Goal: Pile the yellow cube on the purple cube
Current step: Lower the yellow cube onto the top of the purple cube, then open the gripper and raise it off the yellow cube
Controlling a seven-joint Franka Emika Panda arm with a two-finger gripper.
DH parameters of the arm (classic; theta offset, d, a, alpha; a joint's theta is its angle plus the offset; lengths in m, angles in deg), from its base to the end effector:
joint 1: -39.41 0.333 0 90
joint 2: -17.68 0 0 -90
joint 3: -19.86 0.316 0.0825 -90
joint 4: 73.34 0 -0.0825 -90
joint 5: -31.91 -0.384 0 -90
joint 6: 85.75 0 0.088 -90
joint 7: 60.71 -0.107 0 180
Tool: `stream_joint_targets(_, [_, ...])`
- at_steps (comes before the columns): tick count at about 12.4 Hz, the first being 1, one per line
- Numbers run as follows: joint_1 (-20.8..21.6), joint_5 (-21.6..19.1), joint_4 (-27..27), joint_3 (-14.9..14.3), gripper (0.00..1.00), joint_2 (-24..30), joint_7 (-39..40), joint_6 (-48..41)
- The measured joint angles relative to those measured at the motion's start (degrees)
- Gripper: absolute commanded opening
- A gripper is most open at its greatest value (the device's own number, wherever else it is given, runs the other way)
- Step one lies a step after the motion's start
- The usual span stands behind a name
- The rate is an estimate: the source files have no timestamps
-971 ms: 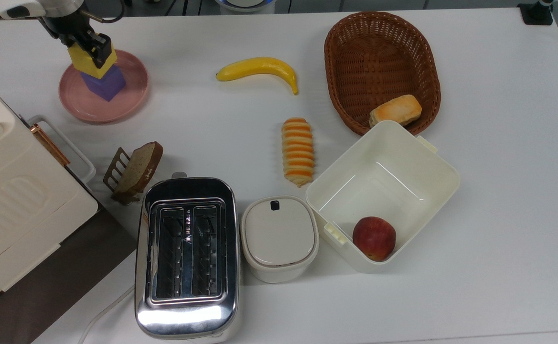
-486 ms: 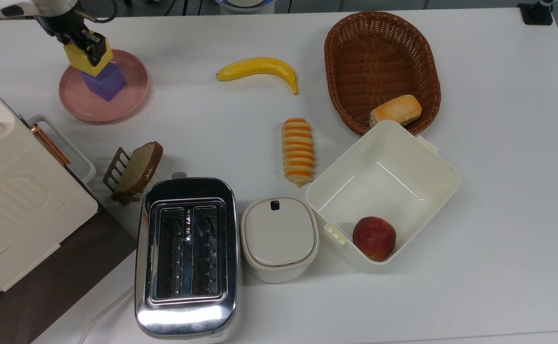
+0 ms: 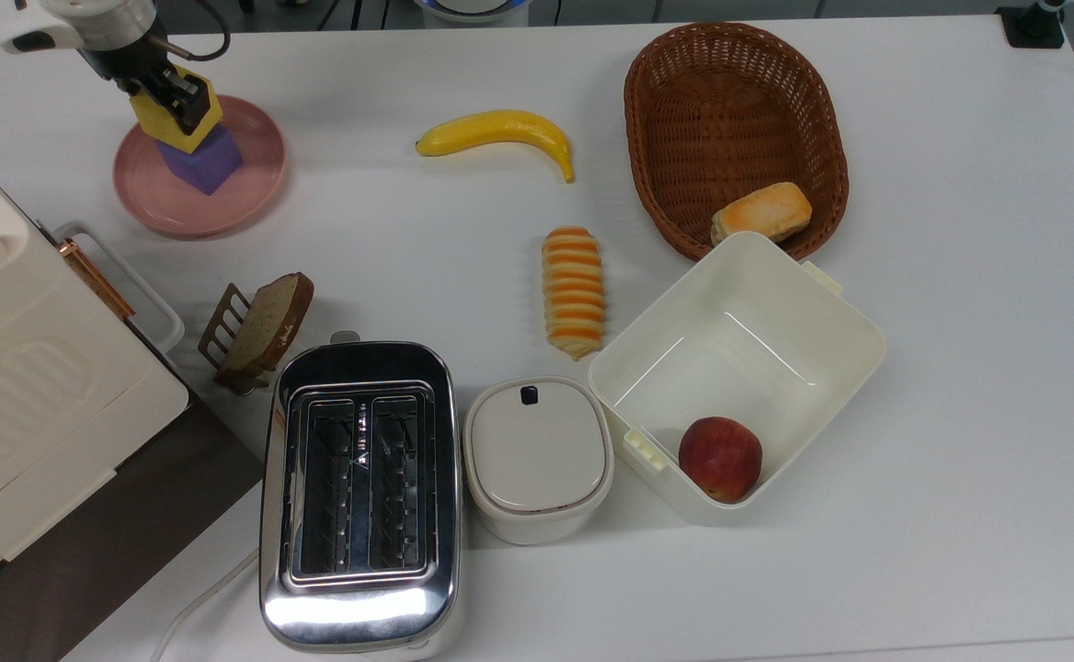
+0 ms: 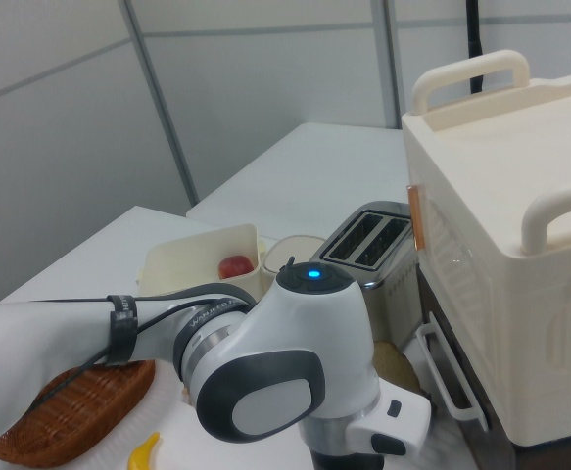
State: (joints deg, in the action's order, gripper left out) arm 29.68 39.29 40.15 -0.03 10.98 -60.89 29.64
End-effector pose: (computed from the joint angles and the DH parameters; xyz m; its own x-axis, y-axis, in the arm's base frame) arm 0.4944 -0.2850 0.4061 0.8905 -0.4477 -0.0815 -0.4329 -0.8887 0.1510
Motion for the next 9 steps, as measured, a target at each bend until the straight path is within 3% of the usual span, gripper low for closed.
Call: stream_joint_targets(9, [0.0, 0.0, 0.0, 0.0, 0.31, -0.3, 0.0, 1.1])
